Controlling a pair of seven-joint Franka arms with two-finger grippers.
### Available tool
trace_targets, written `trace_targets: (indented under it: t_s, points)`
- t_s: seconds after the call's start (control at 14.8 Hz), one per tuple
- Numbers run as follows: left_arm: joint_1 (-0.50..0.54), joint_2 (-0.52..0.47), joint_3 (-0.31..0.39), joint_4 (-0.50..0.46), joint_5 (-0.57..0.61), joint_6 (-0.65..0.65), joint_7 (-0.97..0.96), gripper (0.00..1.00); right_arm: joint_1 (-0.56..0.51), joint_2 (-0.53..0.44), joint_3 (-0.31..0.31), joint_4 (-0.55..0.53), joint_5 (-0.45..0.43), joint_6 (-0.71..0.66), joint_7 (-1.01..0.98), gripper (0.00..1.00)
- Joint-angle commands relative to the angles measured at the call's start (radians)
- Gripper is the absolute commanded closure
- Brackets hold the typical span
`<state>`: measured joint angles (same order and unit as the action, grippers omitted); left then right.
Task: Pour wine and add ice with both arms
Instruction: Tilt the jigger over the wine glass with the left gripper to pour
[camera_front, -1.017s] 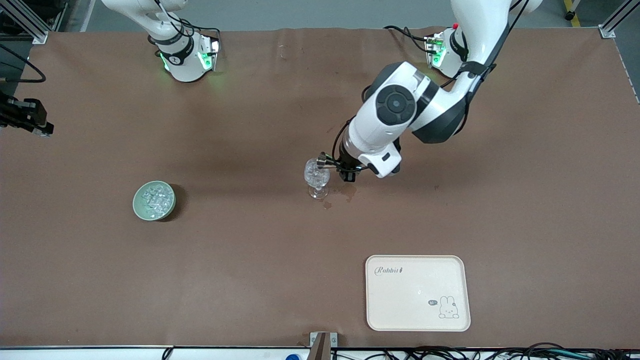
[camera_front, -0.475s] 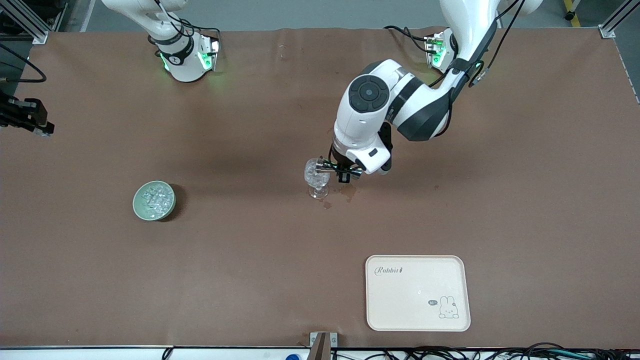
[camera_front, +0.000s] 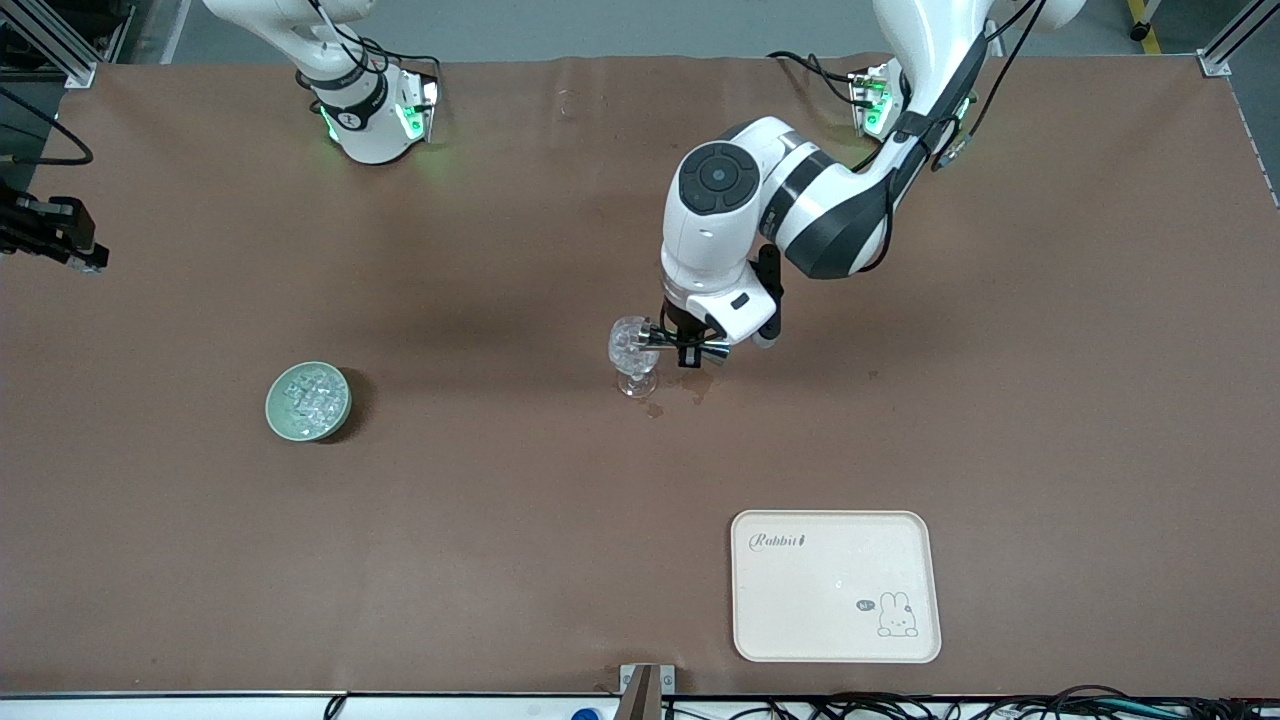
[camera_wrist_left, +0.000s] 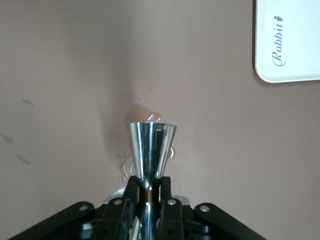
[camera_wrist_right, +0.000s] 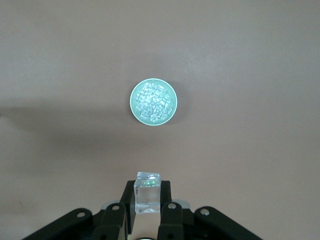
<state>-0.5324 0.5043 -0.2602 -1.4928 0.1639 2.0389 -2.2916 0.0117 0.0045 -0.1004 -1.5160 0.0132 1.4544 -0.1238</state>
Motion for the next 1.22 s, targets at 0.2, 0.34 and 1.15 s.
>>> trace_targets:
  t_s: [0.2, 0.34, 1.15]
  points:
    - [-0.053, 0.063, 0.009, 0.097, 0.113, -0.110, -0.035, 1.00, -0.007, -0.018, 0.010, -0.023, -0.010, 0.003, -0.007, 0.98]
    - [-0.069, 0.080, 0.009, 0.111, 0.154, -0.146, -0.035, 1.00, -0.007, -0.018, 0.010, -0.023, -0.010, 0.003, -0.007, 0.98]
    - [-0.127, 0.082, 0.033, 0.148, 0.223, -0.192, -0.031, 1.00, -0.009, -0.018, 0.010, -0.032, -0.010, 0.012, -0.005, 0.98]
